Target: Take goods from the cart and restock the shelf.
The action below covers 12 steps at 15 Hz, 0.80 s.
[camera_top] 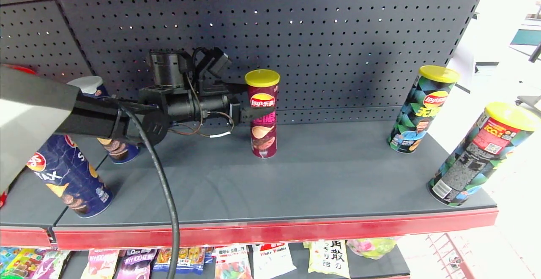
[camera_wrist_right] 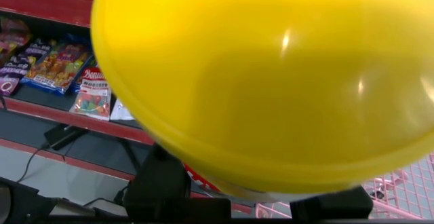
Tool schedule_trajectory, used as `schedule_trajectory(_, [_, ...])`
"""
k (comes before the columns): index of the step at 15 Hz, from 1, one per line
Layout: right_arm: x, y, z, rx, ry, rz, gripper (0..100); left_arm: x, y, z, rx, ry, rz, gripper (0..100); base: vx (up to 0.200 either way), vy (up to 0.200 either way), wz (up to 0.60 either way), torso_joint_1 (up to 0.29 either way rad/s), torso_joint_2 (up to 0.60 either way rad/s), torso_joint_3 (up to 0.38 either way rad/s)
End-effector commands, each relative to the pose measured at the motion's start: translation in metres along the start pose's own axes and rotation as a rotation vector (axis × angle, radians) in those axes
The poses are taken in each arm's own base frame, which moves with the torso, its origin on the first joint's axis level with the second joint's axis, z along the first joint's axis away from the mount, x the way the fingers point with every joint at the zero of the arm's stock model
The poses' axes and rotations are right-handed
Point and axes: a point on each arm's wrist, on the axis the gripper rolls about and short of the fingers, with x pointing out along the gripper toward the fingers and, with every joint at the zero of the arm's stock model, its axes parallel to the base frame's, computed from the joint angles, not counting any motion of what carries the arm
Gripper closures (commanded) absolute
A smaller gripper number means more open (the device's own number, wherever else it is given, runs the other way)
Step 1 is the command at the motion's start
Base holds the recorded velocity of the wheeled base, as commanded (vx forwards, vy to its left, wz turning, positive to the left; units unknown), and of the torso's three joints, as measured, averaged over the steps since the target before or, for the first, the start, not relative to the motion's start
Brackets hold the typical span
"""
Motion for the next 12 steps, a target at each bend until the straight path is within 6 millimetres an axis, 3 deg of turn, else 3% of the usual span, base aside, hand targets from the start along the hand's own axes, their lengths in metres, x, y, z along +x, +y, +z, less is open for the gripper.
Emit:
schedule_trajectory(1, [0.0,0.0,0.0,0.001,0.0,0.0,100,0.005,0.002,-0.002,0.002,-0.002,-0.003,0,0.0,0.0,0.0,0.0,0.0,0.0])
schedule_trajectory(12, [0.0,0.0,0.0,0.002,0.002,-0.018,100,0.025,0.01,-0.006,-0.005,0.0,-0.036,0,0.0,0.0,0.0,0.0,0.0,0.0])
